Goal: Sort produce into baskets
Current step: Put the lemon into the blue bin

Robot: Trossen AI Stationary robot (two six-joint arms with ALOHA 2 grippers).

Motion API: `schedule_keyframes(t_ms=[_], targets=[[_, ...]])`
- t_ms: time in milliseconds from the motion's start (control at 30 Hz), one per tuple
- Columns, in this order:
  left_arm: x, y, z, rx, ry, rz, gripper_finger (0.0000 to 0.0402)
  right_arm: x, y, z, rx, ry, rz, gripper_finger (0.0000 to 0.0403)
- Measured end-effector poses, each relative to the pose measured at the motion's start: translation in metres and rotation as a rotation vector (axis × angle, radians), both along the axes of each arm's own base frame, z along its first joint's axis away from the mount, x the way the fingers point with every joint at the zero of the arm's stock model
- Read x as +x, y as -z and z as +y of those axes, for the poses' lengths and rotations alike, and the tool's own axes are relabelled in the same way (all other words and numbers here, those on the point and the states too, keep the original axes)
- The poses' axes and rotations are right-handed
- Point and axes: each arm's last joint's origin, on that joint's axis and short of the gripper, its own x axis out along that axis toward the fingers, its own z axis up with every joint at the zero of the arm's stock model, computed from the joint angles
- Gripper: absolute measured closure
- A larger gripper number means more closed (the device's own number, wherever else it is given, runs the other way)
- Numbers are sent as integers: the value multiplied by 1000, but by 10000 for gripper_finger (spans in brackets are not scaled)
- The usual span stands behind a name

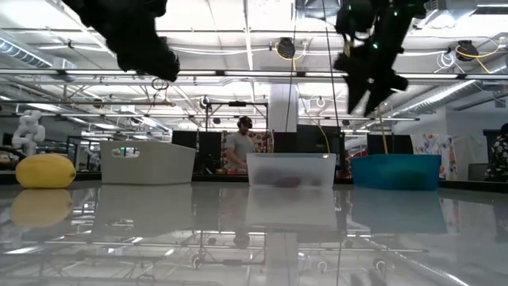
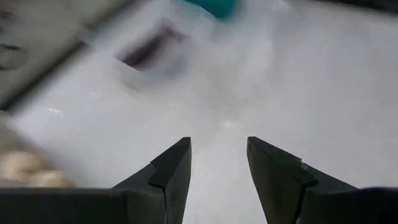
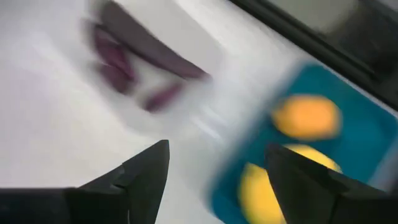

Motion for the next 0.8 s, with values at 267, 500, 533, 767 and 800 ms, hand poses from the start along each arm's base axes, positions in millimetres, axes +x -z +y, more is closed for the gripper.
schedule_keyframes(t_ms=[267,500,533,767,800], targets=[[-18,14,-7,-224,248,255,238,77,-8,66,-150,-303,-408,148],[-55,26,2,-286,-4,562,238,157,37,138,-208,-587,-731,148],[-59,27,3,-273,-31,595,238,167,47,149,-199,-630,-791,148],[-74,29,6,-288,-111,729,238,240,99,223,-150,-797,-872,148],[-74,29,6,-299,-113,727,238,251,103,230,-141,-782,-856,148]])
